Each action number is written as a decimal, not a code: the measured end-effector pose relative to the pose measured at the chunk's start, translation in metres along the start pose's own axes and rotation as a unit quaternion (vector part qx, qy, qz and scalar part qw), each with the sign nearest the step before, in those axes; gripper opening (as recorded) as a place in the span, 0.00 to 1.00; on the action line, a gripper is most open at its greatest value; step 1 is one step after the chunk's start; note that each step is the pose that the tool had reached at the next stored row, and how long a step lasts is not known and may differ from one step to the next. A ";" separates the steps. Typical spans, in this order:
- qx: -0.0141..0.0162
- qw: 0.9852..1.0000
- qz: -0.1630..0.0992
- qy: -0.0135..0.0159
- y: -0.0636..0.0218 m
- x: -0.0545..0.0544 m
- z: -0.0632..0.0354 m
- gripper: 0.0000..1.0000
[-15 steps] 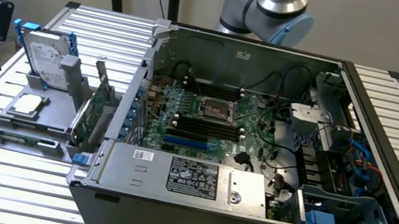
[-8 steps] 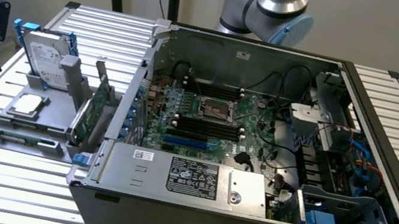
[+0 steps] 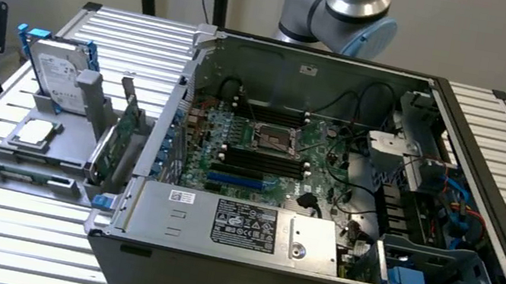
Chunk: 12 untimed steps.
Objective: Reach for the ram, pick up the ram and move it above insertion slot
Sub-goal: 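Pick up the ram and move it above insertion slot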
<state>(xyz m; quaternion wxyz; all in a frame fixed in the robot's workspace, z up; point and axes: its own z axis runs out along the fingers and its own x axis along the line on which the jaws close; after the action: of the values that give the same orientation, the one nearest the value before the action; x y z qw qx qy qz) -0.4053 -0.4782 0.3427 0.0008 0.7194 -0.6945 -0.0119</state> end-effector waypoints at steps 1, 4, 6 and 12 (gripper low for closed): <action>0.000 1.000 -0.005 0.000 -0.0003 0.000 0.0002 0.11; 0.000 1.000 -0.011 0.000 -0.0032 0.000 0.0000 0.11; 0.000 1.000 -0.011 0.000 -0.0040 0.000 0.0002 0.18; 0.002 1.000 -0.011 0.000 -0.0045 0.000 0.0084 0.42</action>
<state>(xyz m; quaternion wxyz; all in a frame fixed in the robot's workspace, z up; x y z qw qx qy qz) -0.4009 -0.4783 0.3342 -0.0004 0.7270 -0.6865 -0.0105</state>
